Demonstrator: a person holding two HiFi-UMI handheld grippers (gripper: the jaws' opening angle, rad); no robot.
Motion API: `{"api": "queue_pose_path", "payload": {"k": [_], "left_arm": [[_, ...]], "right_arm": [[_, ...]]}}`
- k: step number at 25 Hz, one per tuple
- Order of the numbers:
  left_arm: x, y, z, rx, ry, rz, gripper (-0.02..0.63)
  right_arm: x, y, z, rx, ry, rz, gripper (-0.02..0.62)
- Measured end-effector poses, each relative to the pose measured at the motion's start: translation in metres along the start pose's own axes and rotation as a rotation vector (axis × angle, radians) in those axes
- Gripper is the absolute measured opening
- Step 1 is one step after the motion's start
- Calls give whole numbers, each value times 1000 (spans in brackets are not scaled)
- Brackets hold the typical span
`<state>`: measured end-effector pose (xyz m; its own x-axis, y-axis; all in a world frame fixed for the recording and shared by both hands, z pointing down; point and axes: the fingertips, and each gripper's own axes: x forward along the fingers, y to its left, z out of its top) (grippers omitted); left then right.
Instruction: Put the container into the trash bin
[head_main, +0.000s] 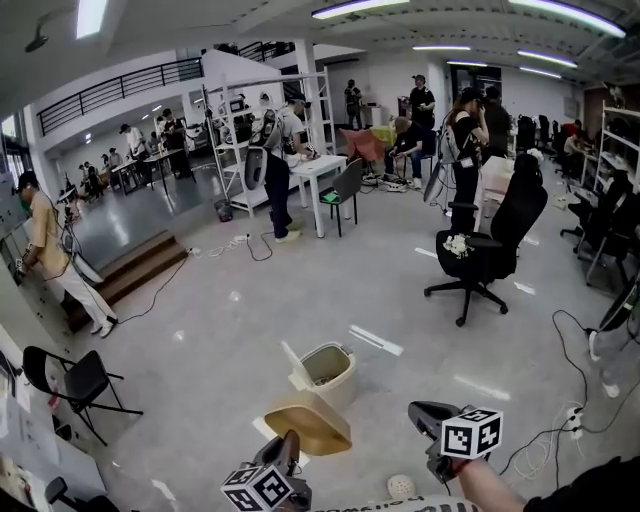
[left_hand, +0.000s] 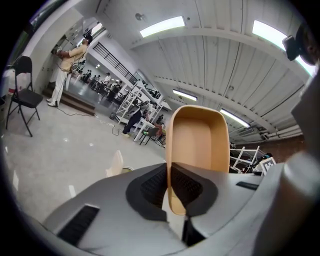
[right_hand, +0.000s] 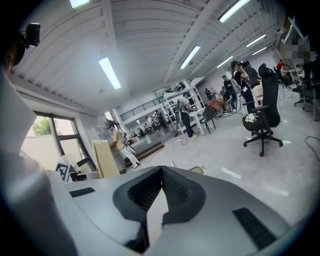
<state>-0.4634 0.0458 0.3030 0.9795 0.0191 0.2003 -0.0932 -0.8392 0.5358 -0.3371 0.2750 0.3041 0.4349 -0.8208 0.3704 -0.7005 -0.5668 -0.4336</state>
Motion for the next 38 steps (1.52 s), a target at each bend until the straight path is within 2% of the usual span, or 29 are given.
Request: {"api": "queue_pose_path", "payload": {"k": [6,16,22,28,33,38], "left_arm": [[66,-32,18,7,-63,-12,29],[183,-85,19,-2,-122,-14,29],[219,-101,5,-15,-114,12,29],[235,-100,10,-12,-111,59,29],[252,-104,10,-2,-106,69,28],[270,-97,17,-10,-86,75,29]], "right_arm": [[21,-41,57,-42,-3,72,3],[52,-143,129,-97,37,117,3],[65,-187,141,-83,63,138,3],[76,-202,149,-68,81,175,3],[85,-217,149,-45,98,186,3],[104,-215,152,-41,120,222,3]]}}
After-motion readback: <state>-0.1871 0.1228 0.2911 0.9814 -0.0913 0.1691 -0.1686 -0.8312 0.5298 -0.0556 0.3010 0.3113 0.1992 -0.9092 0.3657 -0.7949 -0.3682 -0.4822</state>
